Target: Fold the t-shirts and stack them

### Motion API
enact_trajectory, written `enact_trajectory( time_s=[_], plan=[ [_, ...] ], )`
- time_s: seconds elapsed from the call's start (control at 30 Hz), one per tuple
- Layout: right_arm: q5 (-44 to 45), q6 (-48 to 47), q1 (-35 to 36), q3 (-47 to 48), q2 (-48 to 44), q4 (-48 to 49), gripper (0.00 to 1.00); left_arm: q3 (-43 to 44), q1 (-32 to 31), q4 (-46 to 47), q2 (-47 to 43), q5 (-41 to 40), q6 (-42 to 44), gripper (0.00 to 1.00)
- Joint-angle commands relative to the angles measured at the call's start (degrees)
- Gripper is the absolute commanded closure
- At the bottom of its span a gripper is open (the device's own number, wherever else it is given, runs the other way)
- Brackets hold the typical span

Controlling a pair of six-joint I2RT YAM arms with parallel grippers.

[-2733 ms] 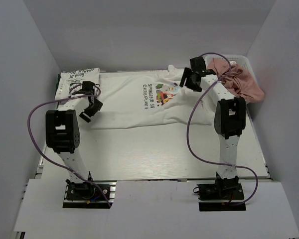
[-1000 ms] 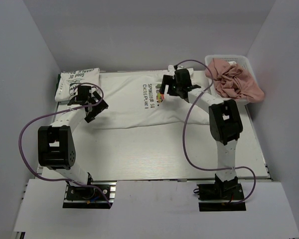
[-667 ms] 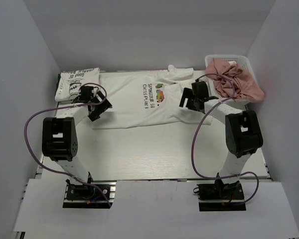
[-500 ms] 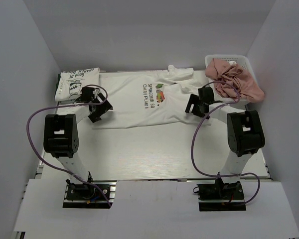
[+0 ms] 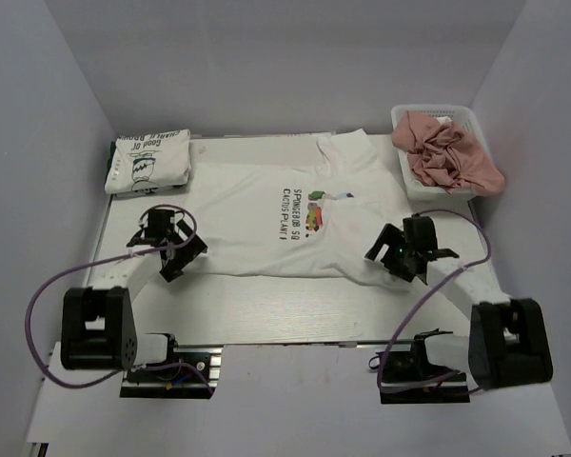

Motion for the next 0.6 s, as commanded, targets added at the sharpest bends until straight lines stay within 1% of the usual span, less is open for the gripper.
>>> enact_trajectory(
  time_s=[0.0, 0.07, 0.1, 0.13, 0.17, 0.2, 0.23, 0.3, 0.4, 0.43, 0.47, 0.5, 0.53, 0.57],
  plan=[
    [0.10, 4.59, -0.18, -5.44, -8.72, -20.49, 0.10, -5.60, -0.32, -10.42, -9.71, -3.90, -3.96, 0.00],
    [0.10, 5.38, -0.09, -6.50, -12.60, -23.59, 0.10, -7.20, -0.32, -13.95, -14.72, -3.38, -5.36, 0.00],
    [0.10, 5.56, 0.00, -6.50, -18.80, -27.95, 0.10, -8.25, -0.32, -15.53, -20.06, -3.37, -5.37, 0.00],
    [0.10, 5.73, 0.17, -5.63, -20.78, -29.12, 0.10, -8.26, -0.32, -18.25, -22.63, -2.77, -5.37, 0.00],
    [1.84, 5.21, 0.09, -5.44, -22.62, -29.92, 0.10, -8.95, -0.32, -18.27, -25.18, -1.98, -6.59, 0.00],
    [2.38, 4.95, 0.09, -5.09, -26.99, -31.06, 0.10, -9.48, -0.32, -17.14, -29.82, 0.99, -5.99, 0.00],
    [2.56, 4.16, 0.09, -2.74, -27.99, -31.16, 0.10, -9.49, -0.32, -17.13, -31.43, 1.02, -5.98, 0.00],
    [3.26, 1.61, 0.09, 0.16, -28.88, -31.68, 0.10, -6.77, -0.32, -16.08, -33.20, 0.68, -5.98, 0.00],
    [3.70, -1.82, 0.26, 3.17, -27.66, -30.81, 0.10, -2.82, -0.32, -14.06, -31.63, -2.57, -4.15, 0.00],
    [1.96, -3.48, 0.52, 3.43, -27.04, -27.41, 0.10, -1.94, -0.32, -11.97, -30.40, -2.58, -4.14, 0.00],
    [1.25, -3.75, 0.35, 4.04, -26.78, -26.60, 0.10, -0.36, -0.32, -10.55, -27.09, -2.58, -3.44, 0.00],
    [0.98, -4.80, 0.70, 4.22, -26.42, -25.46, 0.10, 0.17, -0.32, -8.89, -25.23, -0.84, -2.91, 0.00],
    [-2.94, -4.90, 1.05, 4.31, -25.12, -21.53, 0.10, 0.18, -0.32, -7.04, -23.21, 0.22, -2.91, 0.00],
    [-3.59, -5.07, 1.14, 4.14, -24.58, -20.27, 0.10, 0.96, -0.32, -2.85, -20.92, 2.84, -2.91, 0.00]
  ],
)
